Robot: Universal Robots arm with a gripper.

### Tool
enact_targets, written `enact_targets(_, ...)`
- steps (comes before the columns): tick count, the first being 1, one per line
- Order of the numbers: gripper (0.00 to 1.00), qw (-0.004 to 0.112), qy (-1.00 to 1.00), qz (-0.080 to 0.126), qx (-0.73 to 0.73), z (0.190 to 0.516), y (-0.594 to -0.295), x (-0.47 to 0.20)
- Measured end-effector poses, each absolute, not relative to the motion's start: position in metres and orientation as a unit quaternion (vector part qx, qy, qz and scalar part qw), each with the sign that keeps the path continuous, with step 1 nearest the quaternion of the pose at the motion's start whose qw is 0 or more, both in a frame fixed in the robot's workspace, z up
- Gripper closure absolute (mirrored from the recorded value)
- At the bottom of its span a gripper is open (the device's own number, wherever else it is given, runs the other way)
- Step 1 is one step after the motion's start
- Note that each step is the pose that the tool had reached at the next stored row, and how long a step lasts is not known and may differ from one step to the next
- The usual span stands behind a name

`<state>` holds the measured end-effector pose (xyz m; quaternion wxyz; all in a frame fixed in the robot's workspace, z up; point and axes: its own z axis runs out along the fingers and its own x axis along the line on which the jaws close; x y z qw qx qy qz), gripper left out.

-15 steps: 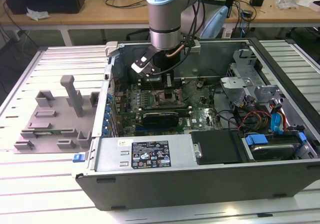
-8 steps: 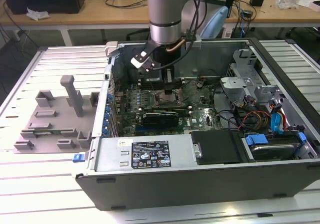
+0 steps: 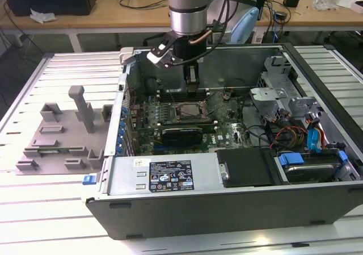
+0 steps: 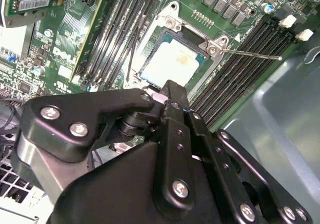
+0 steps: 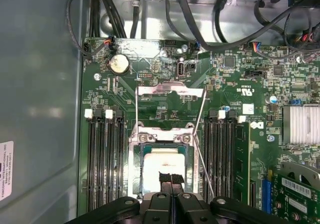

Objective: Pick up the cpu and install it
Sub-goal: 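Place the cpu into insertion slot, then close the cpu cover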

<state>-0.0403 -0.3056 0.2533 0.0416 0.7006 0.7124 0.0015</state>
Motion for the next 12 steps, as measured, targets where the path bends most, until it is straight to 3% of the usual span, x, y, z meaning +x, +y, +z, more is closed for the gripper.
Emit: enact_targets(12, 0.89, 0.042, 0.712, 0.002, 0.701, 0.2548, -0.3055, -0.0403)
